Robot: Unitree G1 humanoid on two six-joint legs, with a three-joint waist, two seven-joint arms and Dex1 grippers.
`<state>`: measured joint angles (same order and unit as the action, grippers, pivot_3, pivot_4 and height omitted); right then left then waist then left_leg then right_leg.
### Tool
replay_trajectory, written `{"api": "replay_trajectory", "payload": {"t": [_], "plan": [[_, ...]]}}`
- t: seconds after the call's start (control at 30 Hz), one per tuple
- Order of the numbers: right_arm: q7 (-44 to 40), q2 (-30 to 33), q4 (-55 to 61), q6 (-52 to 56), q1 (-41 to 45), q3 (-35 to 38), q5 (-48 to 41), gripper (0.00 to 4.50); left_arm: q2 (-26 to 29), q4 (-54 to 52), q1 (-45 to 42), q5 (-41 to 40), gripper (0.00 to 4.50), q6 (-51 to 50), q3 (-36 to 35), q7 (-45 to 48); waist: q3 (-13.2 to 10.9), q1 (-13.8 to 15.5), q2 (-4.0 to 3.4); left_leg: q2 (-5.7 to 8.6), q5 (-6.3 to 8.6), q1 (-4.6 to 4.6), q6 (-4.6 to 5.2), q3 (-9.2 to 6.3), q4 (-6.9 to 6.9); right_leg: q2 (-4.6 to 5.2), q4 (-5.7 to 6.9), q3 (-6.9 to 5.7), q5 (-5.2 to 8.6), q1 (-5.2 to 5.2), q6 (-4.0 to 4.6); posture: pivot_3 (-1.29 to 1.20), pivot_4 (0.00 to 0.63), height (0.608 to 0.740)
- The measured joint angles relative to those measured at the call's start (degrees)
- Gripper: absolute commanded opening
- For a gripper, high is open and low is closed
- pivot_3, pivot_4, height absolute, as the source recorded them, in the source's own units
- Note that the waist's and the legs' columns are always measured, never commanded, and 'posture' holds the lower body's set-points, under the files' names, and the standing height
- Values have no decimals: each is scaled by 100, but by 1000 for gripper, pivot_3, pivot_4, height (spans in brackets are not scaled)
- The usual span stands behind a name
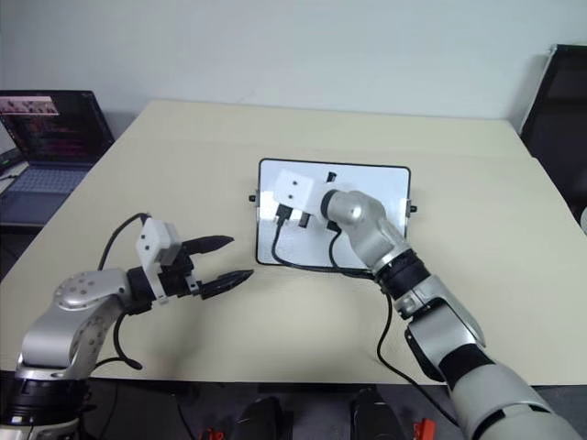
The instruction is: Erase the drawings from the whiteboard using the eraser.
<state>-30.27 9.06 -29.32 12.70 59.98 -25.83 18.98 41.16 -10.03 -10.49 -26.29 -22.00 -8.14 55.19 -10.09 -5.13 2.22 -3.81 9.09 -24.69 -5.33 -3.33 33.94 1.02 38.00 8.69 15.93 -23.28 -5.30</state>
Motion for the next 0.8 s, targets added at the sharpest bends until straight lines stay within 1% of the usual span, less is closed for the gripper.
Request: {"api": "replay_trajectory", "payload": {"t": [0.1,0.17,0.27,0.37,0.5,0.63,0.8], "plan": [[-70,-43,-209,-31,143,26,-30,985,-10,0,-4,3,4500,7,12,0,0,-4,0,-1,0,0,0,0,0,-1,2,0,1,0,-2,0,150,740],[-338,31,-189,-13,138,39,-66,985,-12,0,-6,5,4500,15,14,-3,0,-3,0,0,0,0,0,-1,2,-1,1,0,4,2,-7,0,150,740],[-927,210,214,46,-165,-27,-163,985,-36,23,-12,26,4500,42,13,-48,1,22,2,0,0,0,0,-1,3,-1,-1,-1,5,5,-8,0,150,740],[-1152,229,486,122,-401,-80,-182,985,-177,164,-194,34,4500,94,12,-176,0,14,0,0,0,0,0,-2,3,-2,5,-1,4,1,-8,0,150,740],[-1167,229,600,225,-452,-79,-171,985,-239,294,-548,16,4500,116,-11,-280,1,14,1,0,0,0,0,-2,3,-2,2,-1,4,2,-8,0,150,740],[-1213,272,839,286,-598,-104,-153,985,-243,396,-685,-71,4500,34,-18,-257,0,14,1,0,0,-1,0,-2,0,-2,0,-1,7,2,-13,0,150,740],[-739,200,844,293,-636,-17,-101,985,-243,445,-849,-67,4500,-6,-7,-220,0,21,0,1,0,-3,-1,-2,2,-2,1,-1,7,1,-13,0,150,740]]}}
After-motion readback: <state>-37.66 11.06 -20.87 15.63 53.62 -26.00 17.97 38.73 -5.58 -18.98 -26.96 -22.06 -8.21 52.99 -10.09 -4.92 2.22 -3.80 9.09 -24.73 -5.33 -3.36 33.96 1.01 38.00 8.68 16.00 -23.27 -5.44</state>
